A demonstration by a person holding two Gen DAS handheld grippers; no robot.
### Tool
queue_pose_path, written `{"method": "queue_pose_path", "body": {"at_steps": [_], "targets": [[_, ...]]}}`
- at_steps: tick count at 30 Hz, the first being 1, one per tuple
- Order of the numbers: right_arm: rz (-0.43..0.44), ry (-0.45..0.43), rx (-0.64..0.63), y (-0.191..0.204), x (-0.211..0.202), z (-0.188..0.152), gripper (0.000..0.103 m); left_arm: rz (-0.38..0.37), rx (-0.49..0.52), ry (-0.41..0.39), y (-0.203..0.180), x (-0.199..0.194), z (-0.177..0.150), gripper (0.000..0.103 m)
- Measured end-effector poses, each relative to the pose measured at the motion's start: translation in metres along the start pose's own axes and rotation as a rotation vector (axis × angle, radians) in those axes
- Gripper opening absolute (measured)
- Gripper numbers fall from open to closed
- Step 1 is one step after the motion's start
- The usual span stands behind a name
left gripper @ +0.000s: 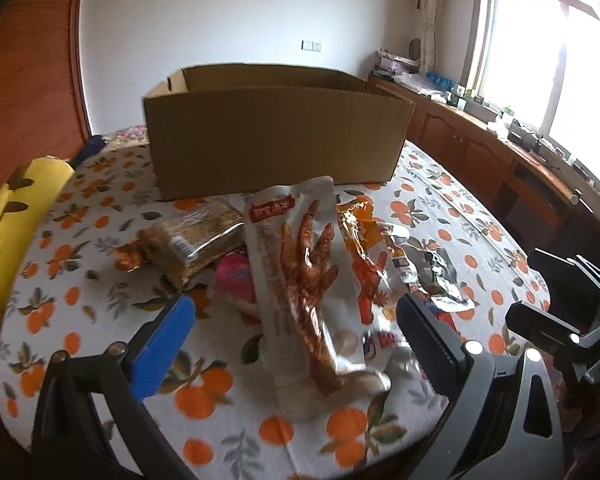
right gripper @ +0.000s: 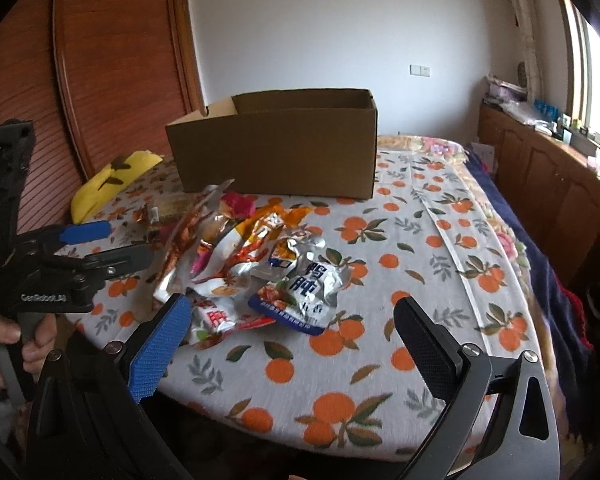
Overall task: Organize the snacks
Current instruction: 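Grasp the chicken-feet pouch with the left tool while the right tool grasps the white duck-snack pouch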
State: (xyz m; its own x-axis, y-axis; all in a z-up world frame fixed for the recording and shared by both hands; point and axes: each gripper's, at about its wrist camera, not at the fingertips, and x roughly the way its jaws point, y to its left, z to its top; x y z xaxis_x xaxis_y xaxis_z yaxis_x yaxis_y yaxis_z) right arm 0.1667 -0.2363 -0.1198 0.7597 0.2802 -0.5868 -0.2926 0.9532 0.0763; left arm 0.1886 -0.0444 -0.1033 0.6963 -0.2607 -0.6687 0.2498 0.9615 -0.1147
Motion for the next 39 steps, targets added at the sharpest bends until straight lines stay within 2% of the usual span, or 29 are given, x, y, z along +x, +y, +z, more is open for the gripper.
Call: {"method": "queue_pose_path", "body": {"at_steps": [7,18,19,22,23,24,30,34,36,39], "targets": [[0.018,0.037,0.015,-0.012,0.023,0.009,0.100,-0.024,-0.027,0.032,0.000,0.032,0.007,0.098],[0.040,0.086,-0.012,-0.006,0.047,0.007,0.099,-0.032,-0.066,0.110,0.013,0.058,0.008,0.098],[0.042,0.091,-0.011,-0.005,0.049,0.008,0.099,-0.035,-0.068,0.110,0.013,0.057,0.008,0.096],[0.052,0.102,-0.005,-0.005,0.054,0.009,0.099,-0.016,-0.067,0.104,0.015,0.054,0.008,0.079],[0.053,0.106,-0.003,-0.005,0.056,0.010,0.099,-0.017,-0.064,0.097,0.015,0.053,0.008,0.069],[0.054,0.110,-0.001,-0.006,0.057,0.009,0.099,-0.010,-0.054,0.092,0.015,0.051,0.007,0.067],[0.067,0.149,0.023,-0.010,0.069,0.010,0.098,-0.051,-0.086,0.082,0.024,0.042,0.001,0.064],[0.077,0.188,0.052,-0.016,0.081,0.008,0.092,-0.043,-0.094,0.069,0.029,0.037,0.000,0.064],[0.080,0.204,0.051,-0.017,0.087,0.008,0.083,-0.043,-0.096,0.063,0.031,0.034,-0.001,0.064],[0.060,0.211,0.049,-0.017,0.092,0.008,0.080,-0.038,-0.092,0.047,0.030,0.029,-0.002,0.064]]}}
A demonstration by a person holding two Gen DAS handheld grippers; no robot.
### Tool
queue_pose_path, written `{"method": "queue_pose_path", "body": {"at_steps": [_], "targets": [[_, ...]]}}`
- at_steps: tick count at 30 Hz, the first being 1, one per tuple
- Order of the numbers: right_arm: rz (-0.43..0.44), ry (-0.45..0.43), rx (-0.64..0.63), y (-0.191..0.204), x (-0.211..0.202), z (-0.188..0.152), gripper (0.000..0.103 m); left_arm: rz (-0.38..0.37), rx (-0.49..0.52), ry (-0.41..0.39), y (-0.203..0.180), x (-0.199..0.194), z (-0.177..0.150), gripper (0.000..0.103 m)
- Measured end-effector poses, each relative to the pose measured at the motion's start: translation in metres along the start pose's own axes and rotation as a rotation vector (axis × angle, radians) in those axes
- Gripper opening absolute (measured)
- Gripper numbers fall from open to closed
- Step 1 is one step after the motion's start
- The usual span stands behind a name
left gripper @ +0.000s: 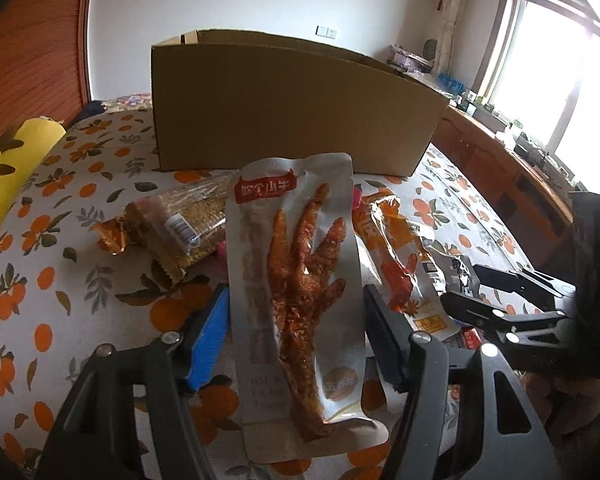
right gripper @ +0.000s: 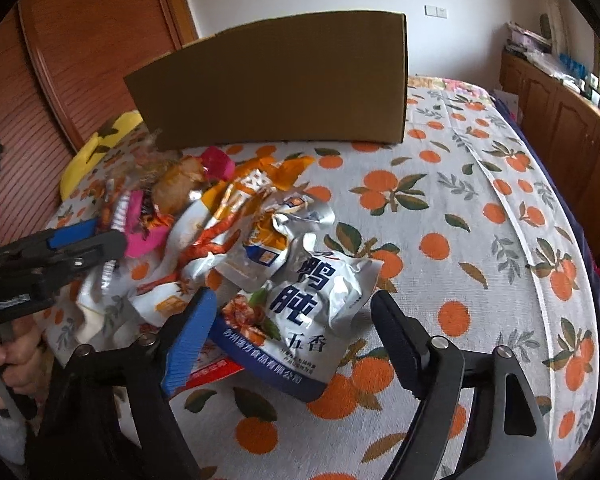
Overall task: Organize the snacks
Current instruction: 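Grasp the chicken-feet pouch with the left tool while the right tool grasps the white duck-snack pouch, then lift both held pouches and carry them over the cardboard box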
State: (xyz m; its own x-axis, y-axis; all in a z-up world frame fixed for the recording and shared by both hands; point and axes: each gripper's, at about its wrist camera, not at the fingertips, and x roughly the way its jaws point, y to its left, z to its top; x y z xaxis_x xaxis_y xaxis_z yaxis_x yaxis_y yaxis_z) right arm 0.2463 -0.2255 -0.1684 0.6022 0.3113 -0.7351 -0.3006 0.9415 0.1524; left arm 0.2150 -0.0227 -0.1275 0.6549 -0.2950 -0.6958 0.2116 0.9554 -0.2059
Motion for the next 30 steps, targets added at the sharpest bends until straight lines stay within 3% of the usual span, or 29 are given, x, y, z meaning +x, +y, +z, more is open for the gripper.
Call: {"method": "queue_pose_path", "body": {"at_steps": [4,11,27,30], "targets": [[-0.020,-0.005,0.002,-0.001,0.004,0.005,0.074,-0.006,0.002,-0.012,-0.003,-0.006,0.000,0.064],[-0.010,-0.004,-0.019,-0.008,0.002,0.004,0.046,0.000,0.030,-0.023,-0.010,-0.011,-0.004,0.064],[-0.009,-0.018,-0.036,-0.013,-0.017,-0.003,0.039,-0.008,0.045,-0.069,-0.015,-0.027,-0.003,0.064],[-0.003,-0.035,-0.037,-0.012,-0.025,-0.002,0.032,-0.008,0.049,-0.082,-0.016,-0.032,0.000,0.064]]}}
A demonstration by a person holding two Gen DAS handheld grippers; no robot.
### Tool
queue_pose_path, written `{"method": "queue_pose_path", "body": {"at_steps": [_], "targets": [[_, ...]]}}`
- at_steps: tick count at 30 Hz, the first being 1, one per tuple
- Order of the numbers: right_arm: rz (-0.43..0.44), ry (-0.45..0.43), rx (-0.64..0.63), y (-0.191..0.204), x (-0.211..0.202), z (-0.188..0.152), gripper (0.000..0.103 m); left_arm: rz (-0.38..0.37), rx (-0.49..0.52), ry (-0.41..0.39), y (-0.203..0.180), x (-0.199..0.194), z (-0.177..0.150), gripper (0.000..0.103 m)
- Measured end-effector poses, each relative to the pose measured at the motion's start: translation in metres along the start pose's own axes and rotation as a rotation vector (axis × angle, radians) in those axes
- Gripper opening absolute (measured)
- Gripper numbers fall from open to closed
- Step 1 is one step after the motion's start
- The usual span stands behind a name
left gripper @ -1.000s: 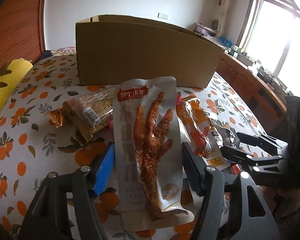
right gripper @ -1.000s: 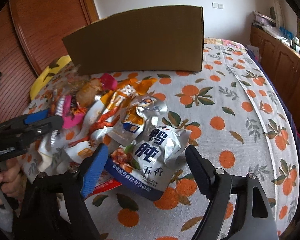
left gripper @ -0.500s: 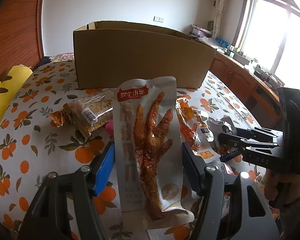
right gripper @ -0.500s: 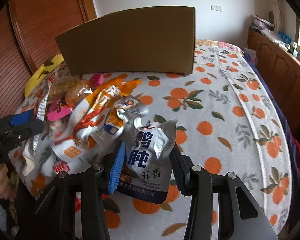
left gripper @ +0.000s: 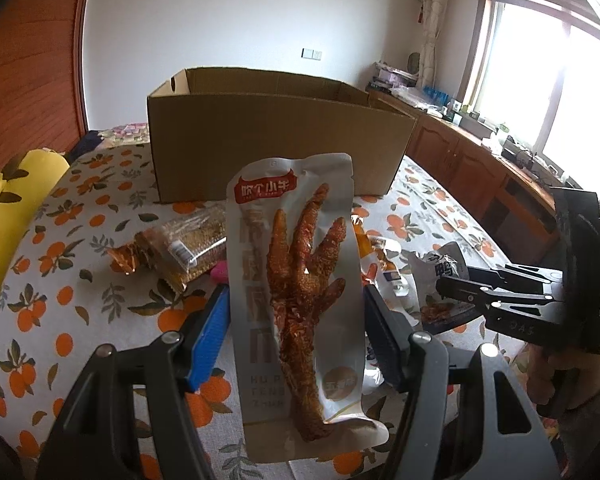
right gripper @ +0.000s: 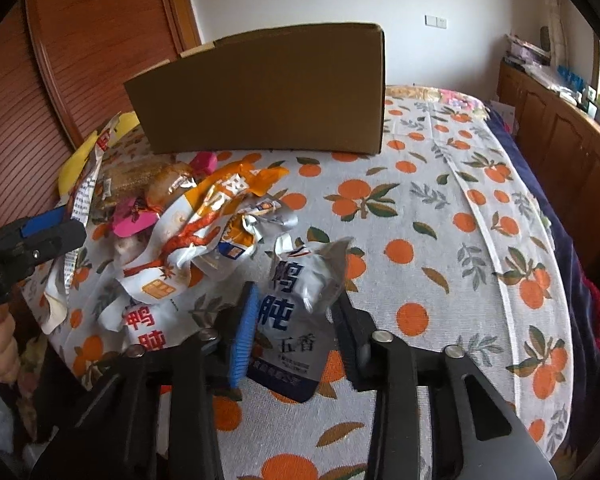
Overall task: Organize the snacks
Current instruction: 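Lift both held pouches and carry them over the cardboard box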
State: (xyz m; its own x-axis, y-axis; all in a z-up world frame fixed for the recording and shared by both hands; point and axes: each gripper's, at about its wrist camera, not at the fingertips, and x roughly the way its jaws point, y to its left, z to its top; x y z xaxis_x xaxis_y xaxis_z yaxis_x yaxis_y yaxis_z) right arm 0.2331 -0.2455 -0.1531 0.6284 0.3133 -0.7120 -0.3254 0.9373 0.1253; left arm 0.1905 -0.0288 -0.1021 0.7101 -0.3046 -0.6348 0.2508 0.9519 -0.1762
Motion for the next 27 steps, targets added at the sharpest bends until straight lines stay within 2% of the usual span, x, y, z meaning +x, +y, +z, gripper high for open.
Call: {"method": "queue_pose_path", "body": {"at_steps": [2,8,13,20,27], "targets": [[0.002,-0.013,-0.009,0.001,-0.005,0.002,0.023,-0.001,0.003,-0.005,0.000,-0.001,0.002,0.064],[0.038,-0.036,-0.019,0.007,-0.019,0.010,0.012,-0.003,0.010,-0.015,-0.002,-0.005,0.005,0.064],[0.009,-0.046,-0.063,0.016,-0.023,0.012,0.011,0.001,0.019,-0.027,-0.005,-0.010,0.006,0.064],[0.011,-0.078,-0.079,0.021,-0.035,0.020,0.011,0.001,0.028,-0.054,-0.007,-0.022,0.014,0.064],[0.010,-0.114,-0.120,0.026,-0.049,0.038,0.011,0.013,0.039,-0.081,-0.004,-0.027,0.033,0.065]]}}
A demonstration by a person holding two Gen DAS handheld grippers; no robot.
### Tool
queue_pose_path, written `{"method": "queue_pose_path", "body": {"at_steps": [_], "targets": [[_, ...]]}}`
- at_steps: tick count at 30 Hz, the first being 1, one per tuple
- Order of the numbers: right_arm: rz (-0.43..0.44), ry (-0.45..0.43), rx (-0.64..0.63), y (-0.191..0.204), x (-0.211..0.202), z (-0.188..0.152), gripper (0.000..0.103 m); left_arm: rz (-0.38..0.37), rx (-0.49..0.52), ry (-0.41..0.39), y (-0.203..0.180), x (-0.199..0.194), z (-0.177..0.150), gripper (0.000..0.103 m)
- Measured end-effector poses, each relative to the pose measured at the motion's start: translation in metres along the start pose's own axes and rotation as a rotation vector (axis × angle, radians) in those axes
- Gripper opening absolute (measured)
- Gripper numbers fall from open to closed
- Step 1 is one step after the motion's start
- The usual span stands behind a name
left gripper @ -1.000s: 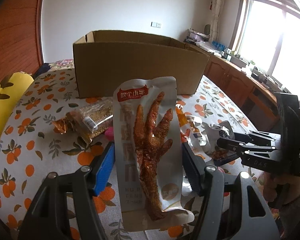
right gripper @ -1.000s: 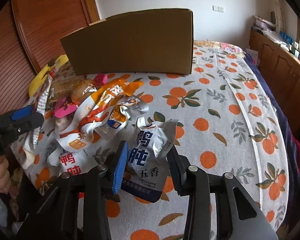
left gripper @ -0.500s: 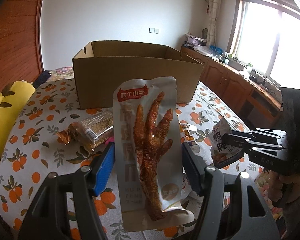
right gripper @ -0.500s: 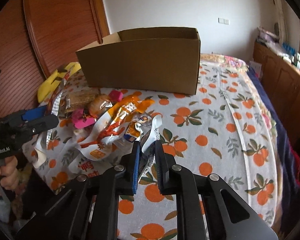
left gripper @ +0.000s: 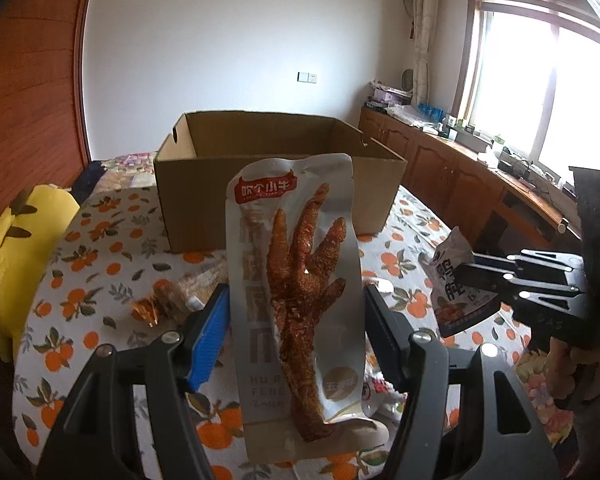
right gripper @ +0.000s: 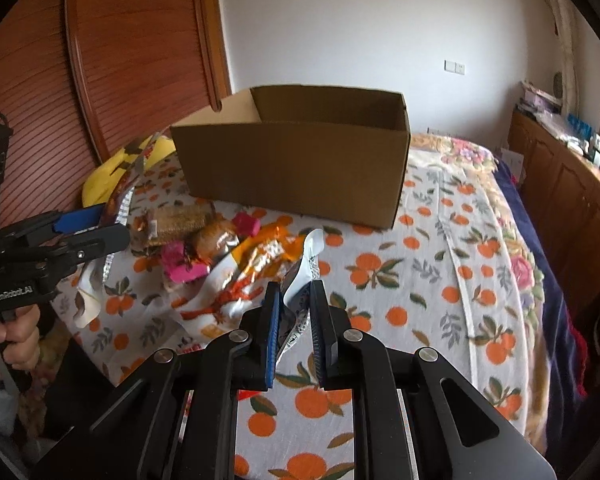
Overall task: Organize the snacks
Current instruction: 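Lift both held pouches and carry them over the cardboard box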
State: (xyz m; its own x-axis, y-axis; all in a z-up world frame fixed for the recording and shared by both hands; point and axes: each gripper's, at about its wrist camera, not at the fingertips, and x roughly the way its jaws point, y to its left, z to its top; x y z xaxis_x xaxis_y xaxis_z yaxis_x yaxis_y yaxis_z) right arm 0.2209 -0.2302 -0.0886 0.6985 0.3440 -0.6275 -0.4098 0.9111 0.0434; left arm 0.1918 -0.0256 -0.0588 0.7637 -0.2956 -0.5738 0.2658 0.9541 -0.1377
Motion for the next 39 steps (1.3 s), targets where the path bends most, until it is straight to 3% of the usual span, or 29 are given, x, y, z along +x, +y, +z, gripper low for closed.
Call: {"method": "queue_pose_path", "body": {"at_steps": [19,28,39], "targets": [[-0.005,-0.142,-0.093,-0.016,0.006,0.115,0.012,0.026,0.064,-0.100,0.027,0.020,0.108,0.065],[0.003,-0.150,-0.109,-0.025,0.047,0.159,0.012,0.050,0.099,-0.101,0.040,0.060,0.154,0.065],[0.021,-0.107,-0.094,-0.037,0.112,0.172,0.012,0.053,0.091,-0.052,0.055,0.120,0.169,0.065]]}}
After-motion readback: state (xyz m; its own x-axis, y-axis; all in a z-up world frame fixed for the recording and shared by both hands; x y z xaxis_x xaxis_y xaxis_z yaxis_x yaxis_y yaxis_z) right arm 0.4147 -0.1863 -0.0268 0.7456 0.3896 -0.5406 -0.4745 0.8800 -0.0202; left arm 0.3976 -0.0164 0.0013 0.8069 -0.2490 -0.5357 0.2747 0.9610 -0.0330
